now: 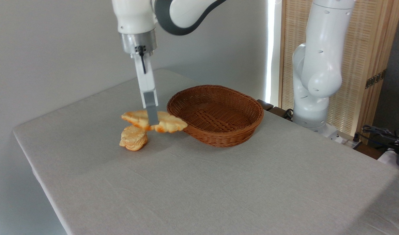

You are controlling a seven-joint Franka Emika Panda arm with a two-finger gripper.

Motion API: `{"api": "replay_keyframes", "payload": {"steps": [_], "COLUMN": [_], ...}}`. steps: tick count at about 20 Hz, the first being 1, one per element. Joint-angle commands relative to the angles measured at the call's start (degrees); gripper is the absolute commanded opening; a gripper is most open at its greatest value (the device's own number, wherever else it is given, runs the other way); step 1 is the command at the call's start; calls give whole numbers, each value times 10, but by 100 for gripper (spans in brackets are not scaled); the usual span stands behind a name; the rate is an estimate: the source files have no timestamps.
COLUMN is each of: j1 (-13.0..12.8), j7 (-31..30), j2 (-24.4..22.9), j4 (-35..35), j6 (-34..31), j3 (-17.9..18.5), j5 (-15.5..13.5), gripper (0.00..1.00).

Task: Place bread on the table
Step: 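Lower the bread onto the table beside the crackers and release it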

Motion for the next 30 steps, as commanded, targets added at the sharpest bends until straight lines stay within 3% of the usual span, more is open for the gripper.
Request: {"api": "replay_keyframes", "payload": {"steps": [1,3,16,22,30], "j1": [-3,-4,-3,4,4], "j7": [-1,-3,-16,-119,-179], "j2": [60,90,105,101,88], "j4": [37,52,62,116,126], "j6": [6,7,6,-3,-24], "j3": [7,6,8,55,126], "j5": [-12,-12,-12,-12,-14], "gripper": [90,100,100,100,100]}}
